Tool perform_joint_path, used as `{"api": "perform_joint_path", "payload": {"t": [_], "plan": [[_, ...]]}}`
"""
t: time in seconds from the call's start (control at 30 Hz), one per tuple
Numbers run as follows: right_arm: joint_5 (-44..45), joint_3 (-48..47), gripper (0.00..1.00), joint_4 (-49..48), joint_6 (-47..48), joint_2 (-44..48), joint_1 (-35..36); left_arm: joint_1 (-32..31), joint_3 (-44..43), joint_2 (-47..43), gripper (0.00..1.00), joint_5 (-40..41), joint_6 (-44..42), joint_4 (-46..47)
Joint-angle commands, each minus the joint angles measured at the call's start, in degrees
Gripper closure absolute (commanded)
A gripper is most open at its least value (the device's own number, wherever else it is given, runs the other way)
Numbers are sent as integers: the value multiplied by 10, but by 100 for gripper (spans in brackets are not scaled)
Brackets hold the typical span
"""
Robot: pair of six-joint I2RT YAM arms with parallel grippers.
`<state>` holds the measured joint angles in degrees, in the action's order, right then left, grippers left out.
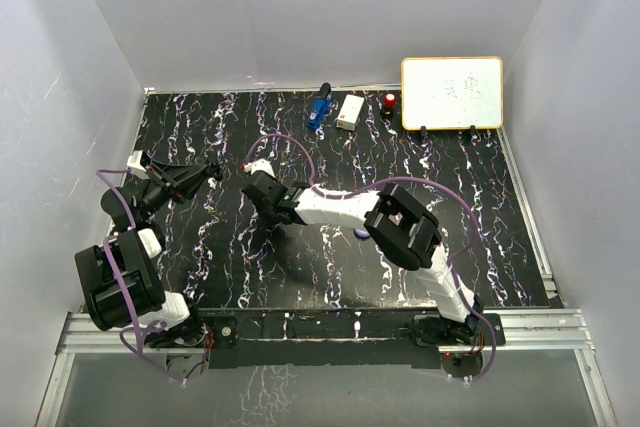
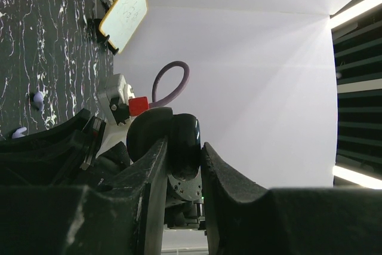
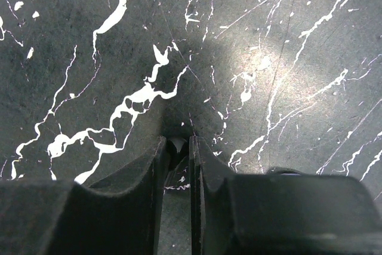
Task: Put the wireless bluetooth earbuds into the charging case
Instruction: Pick up the earbud from the center of the board.
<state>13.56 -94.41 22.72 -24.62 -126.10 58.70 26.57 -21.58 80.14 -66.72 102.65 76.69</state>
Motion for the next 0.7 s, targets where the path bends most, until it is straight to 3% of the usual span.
{"api": "perform_joint_path", "payload": {"t": [0.0,0.4,0.67], "plan": [[0,3,89,-5,9,35,-14,6,2,-10,100,-14,-3,44],[-77,184,95,-218,51,201,-78,-8,-9,-56,100,-14,-64,-59],[-115,314,97,-404,100,309,-102,-96,-19,-59,100,21,-100,-111]]}}
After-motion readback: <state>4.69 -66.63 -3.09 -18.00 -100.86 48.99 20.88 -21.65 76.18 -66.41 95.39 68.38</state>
